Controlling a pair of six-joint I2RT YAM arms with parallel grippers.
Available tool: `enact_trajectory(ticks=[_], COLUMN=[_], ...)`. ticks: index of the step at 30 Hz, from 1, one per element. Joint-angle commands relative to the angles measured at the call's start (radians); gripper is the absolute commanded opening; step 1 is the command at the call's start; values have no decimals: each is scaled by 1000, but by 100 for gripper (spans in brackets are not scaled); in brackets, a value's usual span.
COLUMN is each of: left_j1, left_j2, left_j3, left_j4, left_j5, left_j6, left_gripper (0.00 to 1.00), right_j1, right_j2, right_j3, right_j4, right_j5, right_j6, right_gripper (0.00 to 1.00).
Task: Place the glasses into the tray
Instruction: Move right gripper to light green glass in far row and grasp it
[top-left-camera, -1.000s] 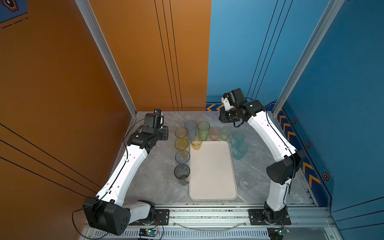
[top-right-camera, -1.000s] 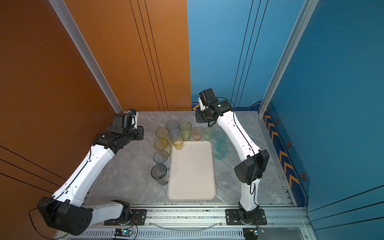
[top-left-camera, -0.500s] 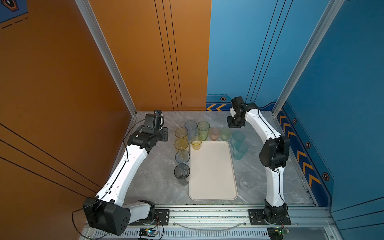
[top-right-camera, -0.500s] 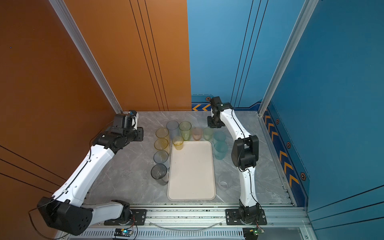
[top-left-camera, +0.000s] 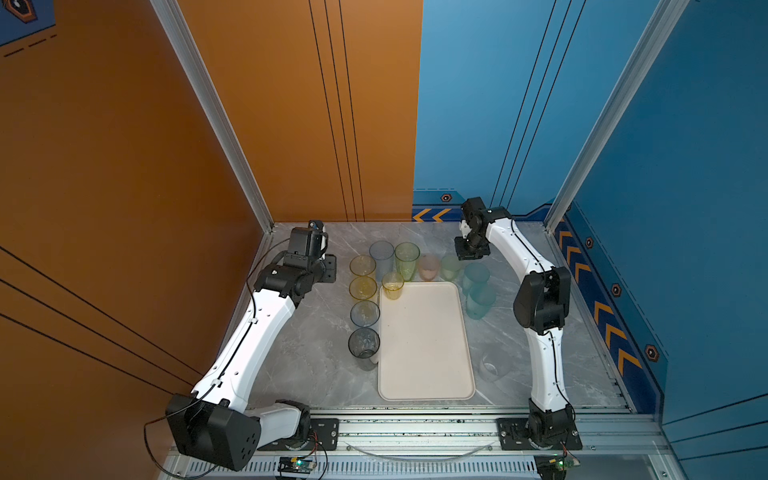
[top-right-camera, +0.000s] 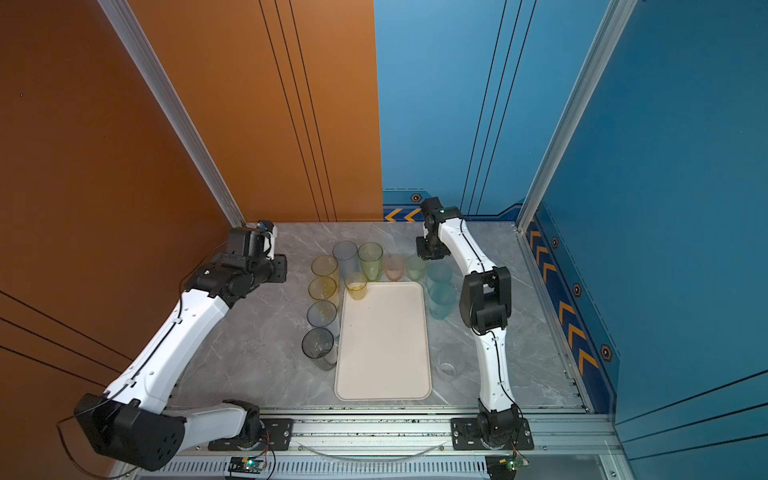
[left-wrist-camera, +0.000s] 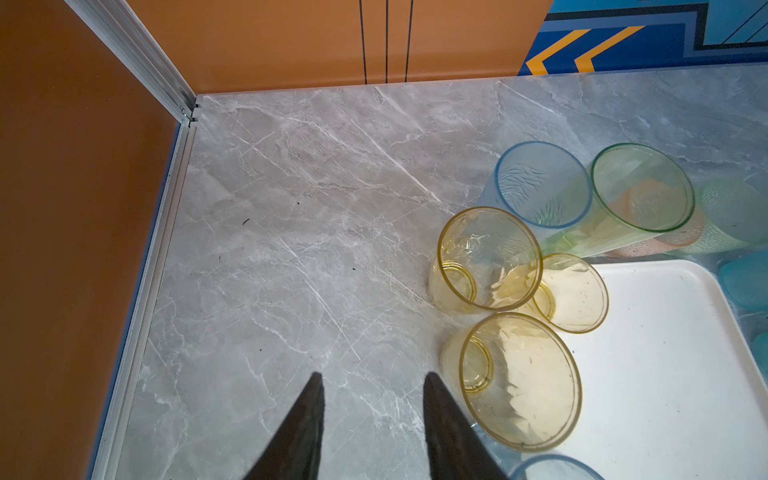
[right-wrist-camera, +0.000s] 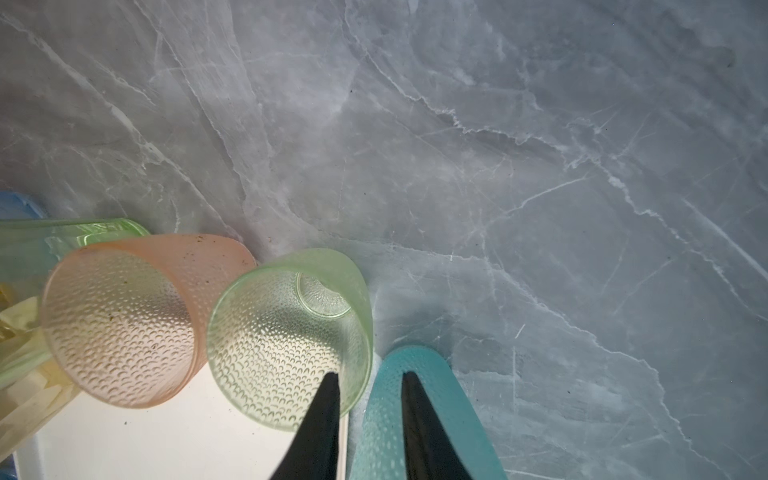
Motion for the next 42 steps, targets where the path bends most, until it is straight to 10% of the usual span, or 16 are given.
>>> enact_trajectory(ticks=[1,42], left_j1=[1,1], left_j2=[5,54], left_j3=[19,36], left_j4=[-22,-22], left_j5=[18,20], left_j6=[1,11], left_gripper=[41,41], right_j1=[-4,2], right_j2=[26,149], right_j3=[48,158], right_j4=[-35,-63], right_j5=[27,34], right_j6=[-22,-41], right_gripper=[26,9])
